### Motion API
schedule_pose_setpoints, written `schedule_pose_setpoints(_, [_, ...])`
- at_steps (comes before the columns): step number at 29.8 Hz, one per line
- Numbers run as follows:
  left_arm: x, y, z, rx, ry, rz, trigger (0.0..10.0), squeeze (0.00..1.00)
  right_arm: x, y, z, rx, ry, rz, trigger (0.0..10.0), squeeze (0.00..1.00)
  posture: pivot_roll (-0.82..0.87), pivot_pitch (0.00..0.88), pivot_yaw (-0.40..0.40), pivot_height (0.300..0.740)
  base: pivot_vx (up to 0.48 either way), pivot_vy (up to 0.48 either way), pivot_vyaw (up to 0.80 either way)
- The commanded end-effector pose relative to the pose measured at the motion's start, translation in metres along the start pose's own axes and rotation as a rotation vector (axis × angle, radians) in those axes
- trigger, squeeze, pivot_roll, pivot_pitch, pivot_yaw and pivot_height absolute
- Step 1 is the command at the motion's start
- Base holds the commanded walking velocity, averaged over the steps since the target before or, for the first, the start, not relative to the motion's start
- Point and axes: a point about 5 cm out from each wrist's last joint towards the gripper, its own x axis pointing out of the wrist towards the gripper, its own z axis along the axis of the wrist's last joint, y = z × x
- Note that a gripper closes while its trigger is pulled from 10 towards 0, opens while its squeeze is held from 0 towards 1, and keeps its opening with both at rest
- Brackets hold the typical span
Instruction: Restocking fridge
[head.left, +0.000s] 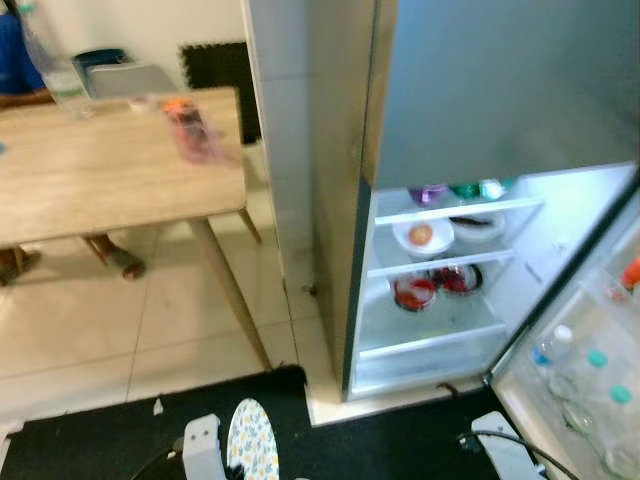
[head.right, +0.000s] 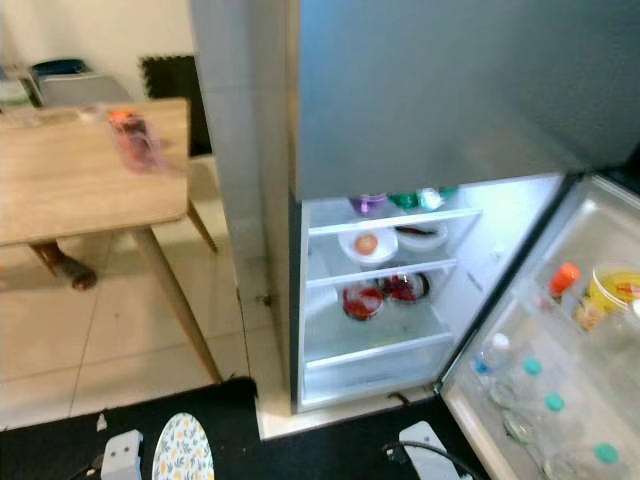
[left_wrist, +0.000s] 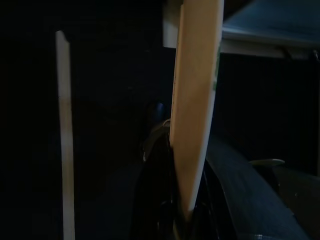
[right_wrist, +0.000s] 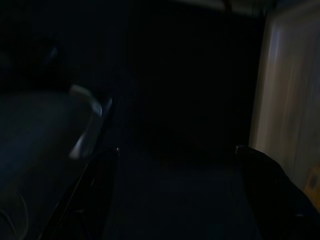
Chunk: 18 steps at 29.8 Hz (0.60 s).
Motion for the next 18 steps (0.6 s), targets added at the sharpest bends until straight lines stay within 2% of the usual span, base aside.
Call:
schedule_pose_setpoints(1, [0.0003, -0.0034, -0.0034, 0.000, 0.020, -0.029, 10.0, 0.00, -0.0009, -0.0002, -0.0048, 0.006, 0.013, -0.002, 10.0, 0.00, -0.02, 0.054, -0.016, 0.740, 0.000, -0.431, 0.00])
schedule_pose_setpoints(18, [0.0003, -0.0052, -0.0059, -0.007, 0.026, -0.038, 10.0, 0.00, -0.0015, -0.0023, -0.0062, 0.021, 0.013, -0.019, 10.0, 0.00, -0.02, 0.056, -0.016, 0.740, 0.000, -0.433, 0.00])
